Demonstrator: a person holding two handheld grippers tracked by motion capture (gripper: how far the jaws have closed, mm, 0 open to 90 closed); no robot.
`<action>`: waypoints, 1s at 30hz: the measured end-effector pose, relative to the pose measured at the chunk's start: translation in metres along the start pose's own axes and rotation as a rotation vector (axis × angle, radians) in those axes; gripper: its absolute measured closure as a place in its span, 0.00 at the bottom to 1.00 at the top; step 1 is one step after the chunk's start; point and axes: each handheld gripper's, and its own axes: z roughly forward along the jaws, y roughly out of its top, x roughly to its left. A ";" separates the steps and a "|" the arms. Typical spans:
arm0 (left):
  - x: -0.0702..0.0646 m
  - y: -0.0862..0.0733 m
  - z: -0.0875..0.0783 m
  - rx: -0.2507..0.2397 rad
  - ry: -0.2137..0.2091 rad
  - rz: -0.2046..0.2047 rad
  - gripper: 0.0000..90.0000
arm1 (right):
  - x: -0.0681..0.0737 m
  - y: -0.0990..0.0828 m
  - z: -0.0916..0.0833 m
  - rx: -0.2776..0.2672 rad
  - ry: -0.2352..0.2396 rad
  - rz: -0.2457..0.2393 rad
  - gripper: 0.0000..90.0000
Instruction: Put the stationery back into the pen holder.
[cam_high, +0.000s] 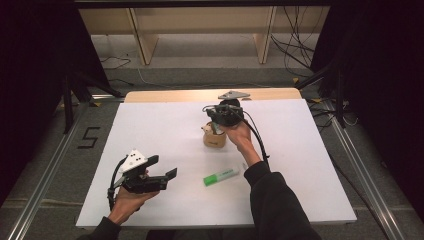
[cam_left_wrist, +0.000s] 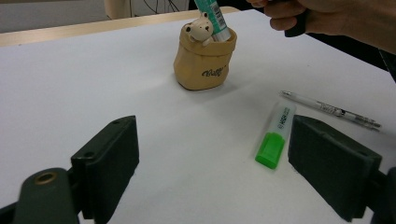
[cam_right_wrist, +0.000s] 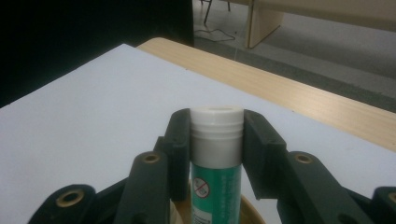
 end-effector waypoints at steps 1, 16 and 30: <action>0.000 0.000 0.000 0.000 0.000 0.000 0.18 | 0.000 0.000 0.001 -0.002 0.001 0.000 0.73; 0.000 0.000 0.000 0.000 0.001 0.001 0.18 | 0.002 -0.009 0.010 0.018 -0.017 0.024 0.73; 0.000 0.000 0.000 0.005 -0.002 0.002 0.18 | 0.001 -0.018 0.012 0.037 -0.017 0.044 0.72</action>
